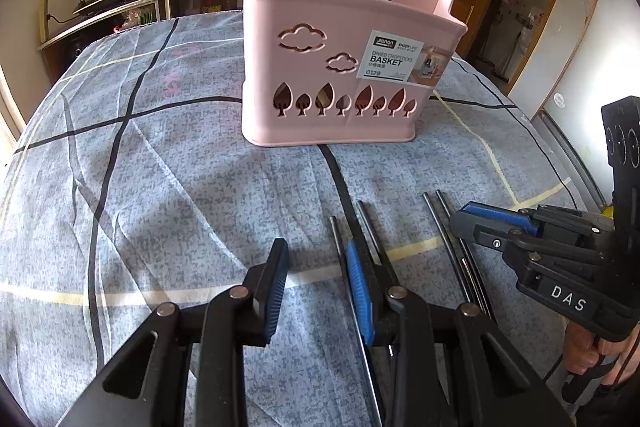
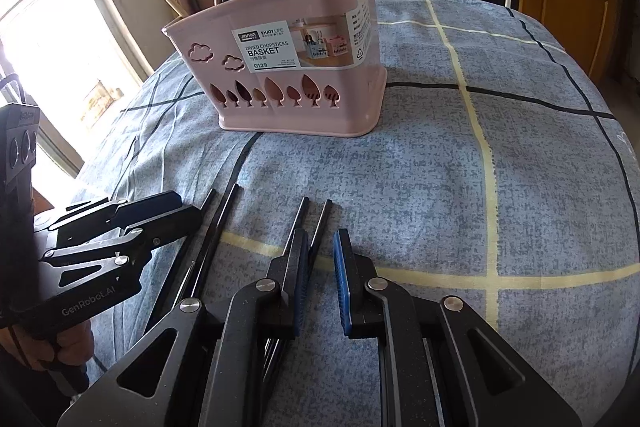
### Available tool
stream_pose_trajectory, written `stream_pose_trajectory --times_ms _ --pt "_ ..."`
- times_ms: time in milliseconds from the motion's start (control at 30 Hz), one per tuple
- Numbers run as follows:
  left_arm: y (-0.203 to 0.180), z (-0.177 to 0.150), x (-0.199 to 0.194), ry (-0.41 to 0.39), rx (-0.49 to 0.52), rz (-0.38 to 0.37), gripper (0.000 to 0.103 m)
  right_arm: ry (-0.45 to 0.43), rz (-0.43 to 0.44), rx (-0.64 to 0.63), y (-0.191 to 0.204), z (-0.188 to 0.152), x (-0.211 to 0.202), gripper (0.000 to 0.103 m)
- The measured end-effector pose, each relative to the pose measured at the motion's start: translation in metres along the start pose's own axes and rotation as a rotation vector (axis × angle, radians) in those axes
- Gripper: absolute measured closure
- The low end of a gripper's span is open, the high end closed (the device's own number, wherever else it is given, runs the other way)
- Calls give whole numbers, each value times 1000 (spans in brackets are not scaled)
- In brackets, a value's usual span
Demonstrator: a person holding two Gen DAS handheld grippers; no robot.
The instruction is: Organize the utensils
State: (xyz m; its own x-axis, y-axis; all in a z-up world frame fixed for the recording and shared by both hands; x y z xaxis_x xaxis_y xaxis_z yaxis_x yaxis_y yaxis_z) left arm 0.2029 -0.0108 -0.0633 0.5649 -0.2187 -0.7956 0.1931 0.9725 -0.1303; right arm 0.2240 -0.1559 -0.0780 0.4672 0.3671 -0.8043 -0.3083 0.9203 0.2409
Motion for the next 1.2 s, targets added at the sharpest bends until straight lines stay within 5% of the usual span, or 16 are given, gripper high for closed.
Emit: stream_pose_trajectory --times_ms 200,400,1200 --pt "-12 1 5 2 70 73 71 3 -43 -39 6 3 4 92" --pt "-17 0 4 0 121 94 95 5 -52 -44 0 1 1 96" --pt "3 4 -5 48 58 69 96 24 -86 -36 -12 3 -9 96"
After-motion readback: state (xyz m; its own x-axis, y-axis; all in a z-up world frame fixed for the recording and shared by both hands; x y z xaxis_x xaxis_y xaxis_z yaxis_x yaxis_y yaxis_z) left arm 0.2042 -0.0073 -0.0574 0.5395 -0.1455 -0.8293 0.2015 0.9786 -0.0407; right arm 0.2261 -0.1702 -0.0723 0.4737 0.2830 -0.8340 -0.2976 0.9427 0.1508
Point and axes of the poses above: each gripper's, at about its wrist camera, not at the fingertips, and x roughly the way its jaws point, y to its left, z to its top, the point moved 3 cm from there along x, roughly the way its jaws point, and after that the axes turned 3 degrees about x, right-handed, at the moved point
